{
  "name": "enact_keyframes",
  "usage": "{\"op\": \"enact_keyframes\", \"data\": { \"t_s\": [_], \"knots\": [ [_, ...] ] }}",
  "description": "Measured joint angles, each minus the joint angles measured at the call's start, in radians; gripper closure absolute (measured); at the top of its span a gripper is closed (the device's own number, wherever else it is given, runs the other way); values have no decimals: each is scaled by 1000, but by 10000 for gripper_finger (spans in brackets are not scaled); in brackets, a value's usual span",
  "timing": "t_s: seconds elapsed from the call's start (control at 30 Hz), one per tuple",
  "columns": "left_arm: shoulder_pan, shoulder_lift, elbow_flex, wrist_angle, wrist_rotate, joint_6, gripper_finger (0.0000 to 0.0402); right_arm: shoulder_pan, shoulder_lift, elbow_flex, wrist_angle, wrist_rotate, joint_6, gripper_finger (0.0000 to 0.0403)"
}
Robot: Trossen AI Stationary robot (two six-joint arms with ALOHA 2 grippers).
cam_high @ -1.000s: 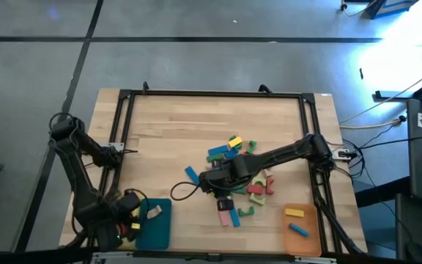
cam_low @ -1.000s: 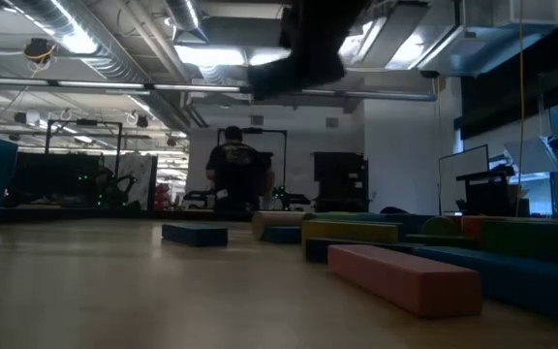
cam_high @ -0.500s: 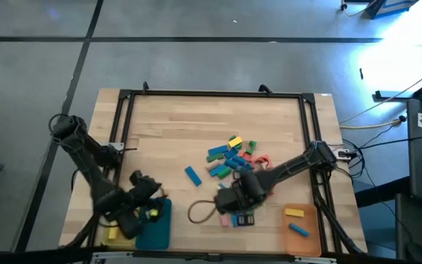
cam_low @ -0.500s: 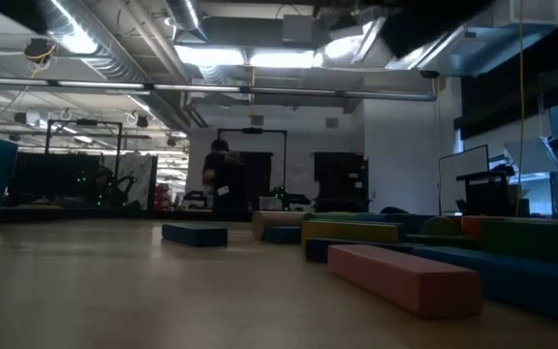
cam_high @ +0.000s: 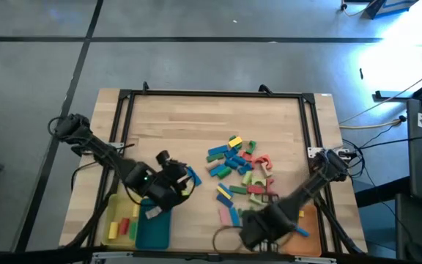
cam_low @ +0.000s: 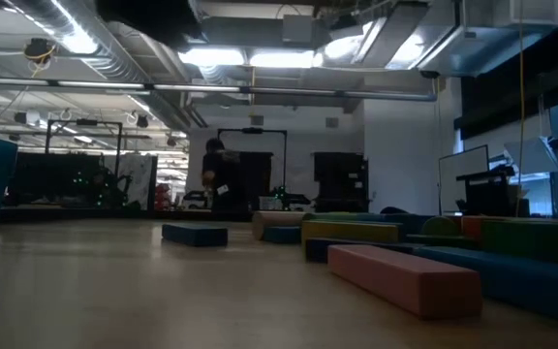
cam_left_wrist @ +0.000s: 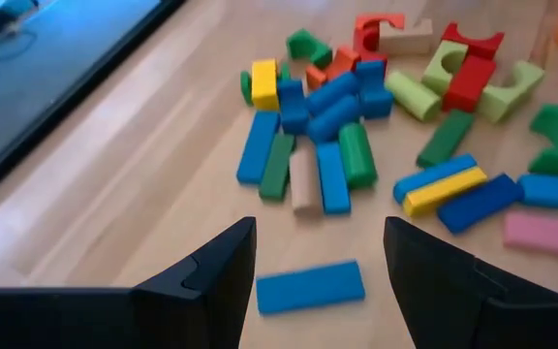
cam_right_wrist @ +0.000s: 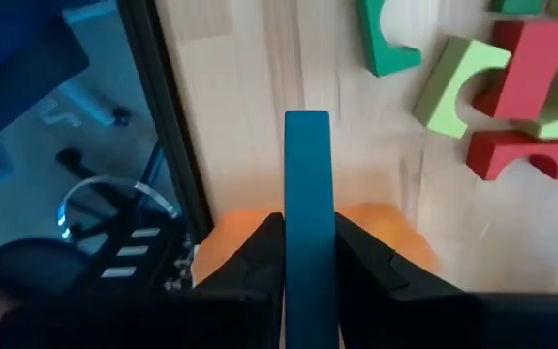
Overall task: Sort blocks by size
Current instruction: Put the dark blue rectangular block into the orange bin
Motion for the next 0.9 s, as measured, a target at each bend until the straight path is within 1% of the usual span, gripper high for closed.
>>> {"op": "enact_keyframes", "data": {
  "t_s": [0.1,0.17,0.3,0.47,0.6,0.7,0.8,0.9],
  "knots": [
    [27,0,0,37,1,73,196,65,-18,-23,1,44,79,338],
    [42,0,0,44,2,100,196,105,-28,-51,0,52,133,338],
    [61,0,0,52,2,101,196,169,-54,-127,1,-1,194,337],
    [60,1,0,60,2,92,196,234,-90,-246,-1,-34,239,337],
    [58,1,0,78,3,50,196,261,-104,-317,-1,-34,237,336],
    [58,1,0,117,3,52,196,272,-104,-369,2,-48,232,336],
    [61,11,0,182,2,87,196,276,-104,-412,1,-60,231,336],
    [67,43,0,272,4,152,196,276,-104,-446,2,-60,231,336]
  ]
}}
